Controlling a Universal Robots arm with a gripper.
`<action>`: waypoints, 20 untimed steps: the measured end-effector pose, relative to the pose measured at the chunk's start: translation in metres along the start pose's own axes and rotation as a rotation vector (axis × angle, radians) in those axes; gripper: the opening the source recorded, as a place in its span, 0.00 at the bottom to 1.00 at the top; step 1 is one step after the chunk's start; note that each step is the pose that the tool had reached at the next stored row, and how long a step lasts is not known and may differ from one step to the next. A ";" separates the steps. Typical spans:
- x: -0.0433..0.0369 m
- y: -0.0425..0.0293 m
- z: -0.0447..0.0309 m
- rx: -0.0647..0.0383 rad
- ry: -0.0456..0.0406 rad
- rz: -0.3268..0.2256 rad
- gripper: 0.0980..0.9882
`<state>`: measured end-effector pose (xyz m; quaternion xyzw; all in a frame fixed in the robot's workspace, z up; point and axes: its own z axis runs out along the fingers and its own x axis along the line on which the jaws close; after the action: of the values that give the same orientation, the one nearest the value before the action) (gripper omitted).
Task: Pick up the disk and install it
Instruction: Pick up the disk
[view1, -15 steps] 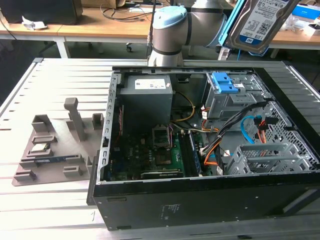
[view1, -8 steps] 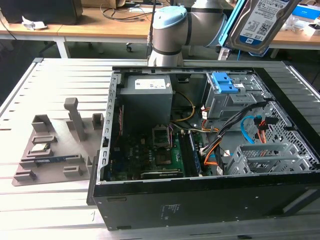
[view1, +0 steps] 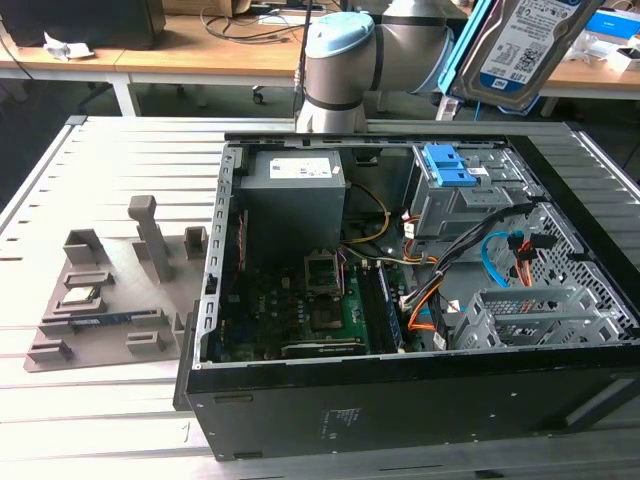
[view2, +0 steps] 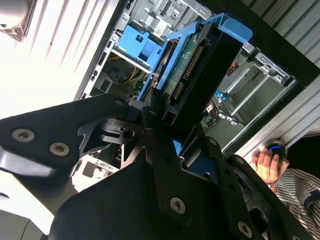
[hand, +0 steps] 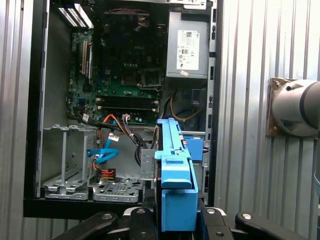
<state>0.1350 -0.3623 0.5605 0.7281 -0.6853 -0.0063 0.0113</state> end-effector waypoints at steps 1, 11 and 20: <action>0.0002 0.0000 0.0001 0.000 -0.0001 0.000 0.30; 0.0028 0.0001 0.0012 0.000 -0.0001 0.000 0.30; 0.0043 0.0002 0.0018 0.000 0.0000 0.000 0.30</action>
<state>0.1350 -0.3666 0.5588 0.7281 -0.6853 -0.0063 0.0112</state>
